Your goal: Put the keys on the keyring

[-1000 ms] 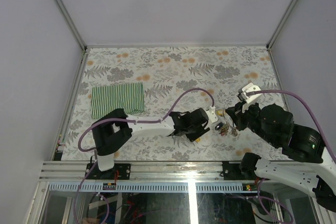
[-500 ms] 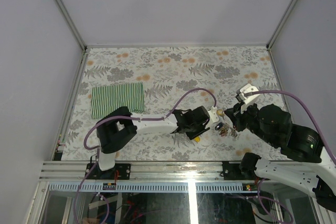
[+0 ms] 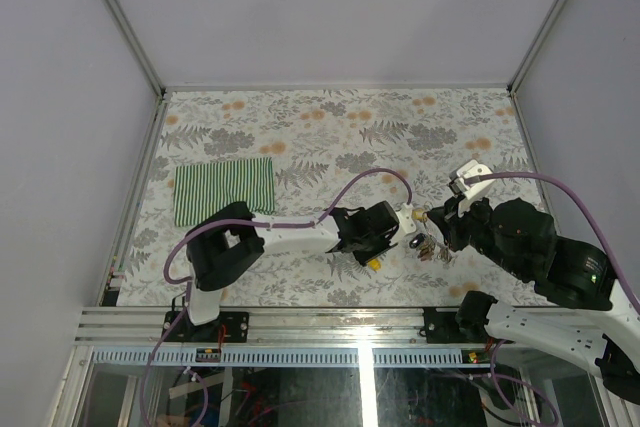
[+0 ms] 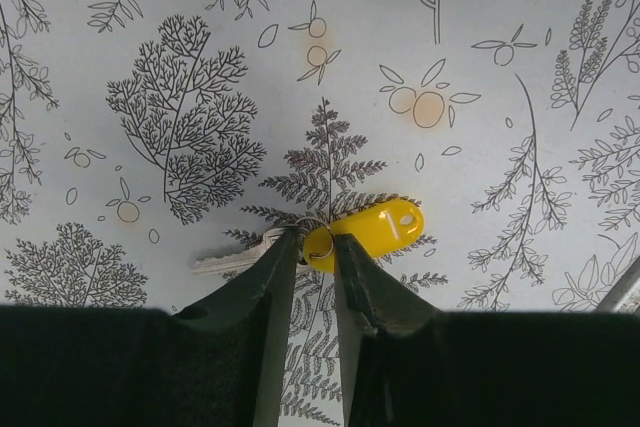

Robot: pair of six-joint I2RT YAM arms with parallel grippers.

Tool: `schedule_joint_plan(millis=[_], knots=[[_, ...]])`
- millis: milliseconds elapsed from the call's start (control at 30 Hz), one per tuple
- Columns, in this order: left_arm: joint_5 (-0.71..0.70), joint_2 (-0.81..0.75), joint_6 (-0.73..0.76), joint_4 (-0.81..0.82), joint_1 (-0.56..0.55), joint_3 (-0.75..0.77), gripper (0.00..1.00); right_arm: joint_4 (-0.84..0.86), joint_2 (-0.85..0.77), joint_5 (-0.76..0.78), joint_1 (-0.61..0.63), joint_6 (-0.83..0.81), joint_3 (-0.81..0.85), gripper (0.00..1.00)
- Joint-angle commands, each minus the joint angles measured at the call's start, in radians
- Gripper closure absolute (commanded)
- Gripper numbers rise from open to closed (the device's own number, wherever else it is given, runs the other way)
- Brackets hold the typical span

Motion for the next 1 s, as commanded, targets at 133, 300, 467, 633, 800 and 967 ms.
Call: schedule_joint_plan(millis=[133,300,467,633,800,967], knots=[[0.03,0.02,0.017,0.003,0.009,-0.002,0.87,0.044,0.013,-0.009,0.006,0.007,0.012,1.0],[0.029,-0.004,0.018,0.006,0.014,-0.009,0.94,0.048,0.017,-0.011,0.007,0.005,0.013,1.0],[0.015,-0.062,0.019,0.02,0.018,-0.03,1.0,0.054,0.025,-0.017,0.007,0.002,0.017,1.0],[0.008,-0.127,0.013,0.035,0.024,-0.055,1.0,0.062,0.03,-0.025,0.006,0.001,0.017,1.0],[0.023,-0.192,-0.002,0.06,0.035,-0.09,1.0,0.063,0.028,-0.024,0.006,0.002,0.017,1.0],[0.073,-0.245,-0.029,0.094,0.053,-0.127,1.0,0.064,0.023,-0.022,0.006,0.006,0.011,1.0]])
